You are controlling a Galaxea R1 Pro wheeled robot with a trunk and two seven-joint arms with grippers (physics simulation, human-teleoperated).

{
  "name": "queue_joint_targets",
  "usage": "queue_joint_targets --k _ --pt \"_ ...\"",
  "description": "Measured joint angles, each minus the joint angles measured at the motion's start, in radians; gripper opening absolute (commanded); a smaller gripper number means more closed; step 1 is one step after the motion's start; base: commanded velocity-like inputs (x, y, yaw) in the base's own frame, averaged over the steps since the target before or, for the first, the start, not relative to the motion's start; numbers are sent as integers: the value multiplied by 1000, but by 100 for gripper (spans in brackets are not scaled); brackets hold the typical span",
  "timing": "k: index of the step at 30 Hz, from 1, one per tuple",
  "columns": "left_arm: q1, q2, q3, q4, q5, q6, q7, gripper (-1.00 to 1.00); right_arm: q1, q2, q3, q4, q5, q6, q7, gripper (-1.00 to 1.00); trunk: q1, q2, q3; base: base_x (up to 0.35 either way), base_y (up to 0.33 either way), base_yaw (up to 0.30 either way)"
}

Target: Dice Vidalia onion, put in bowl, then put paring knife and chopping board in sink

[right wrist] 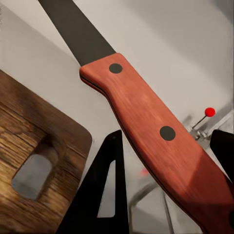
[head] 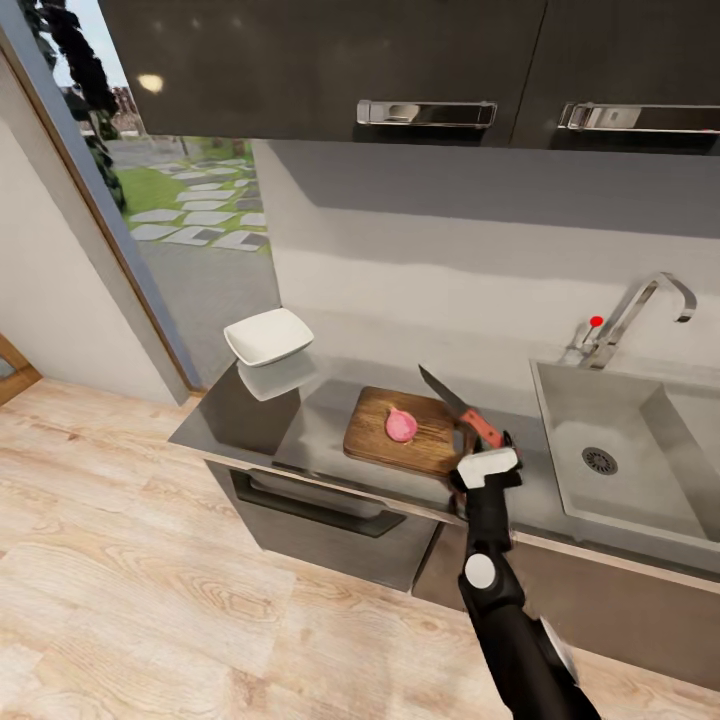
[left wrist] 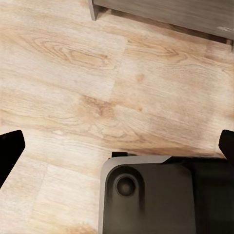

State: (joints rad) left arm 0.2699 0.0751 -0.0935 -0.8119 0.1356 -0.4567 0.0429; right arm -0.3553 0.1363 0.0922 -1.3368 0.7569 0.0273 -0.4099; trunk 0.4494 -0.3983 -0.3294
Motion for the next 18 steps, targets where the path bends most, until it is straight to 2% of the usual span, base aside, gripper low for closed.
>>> queue_joint_targets --k 4,10,14,17,18 --pt "0 0 0 0 0 0 0 100 0 -1 58 36 10 0 -79 -100 0 0 0 0 0 0" --pt "0 0 0 1 0 0 0 100 0 -1 81 46 14 0 -110 -100 0 0 0 -10 0 0" --pt "0 0 0 1 0 0 0 100 0 0 83 51 14 0 -138 -100 0 0 0 -164 0 0" --pt "0 0 0 1 0 0 0 100 0 0 93 71 14 0 -183 -100 0 0 0 -149 0 0" --pt "0 0 0 1 0 0 0 100 0 0 108 80 15 1 -204 -100 0 0 0 -65 0 0"
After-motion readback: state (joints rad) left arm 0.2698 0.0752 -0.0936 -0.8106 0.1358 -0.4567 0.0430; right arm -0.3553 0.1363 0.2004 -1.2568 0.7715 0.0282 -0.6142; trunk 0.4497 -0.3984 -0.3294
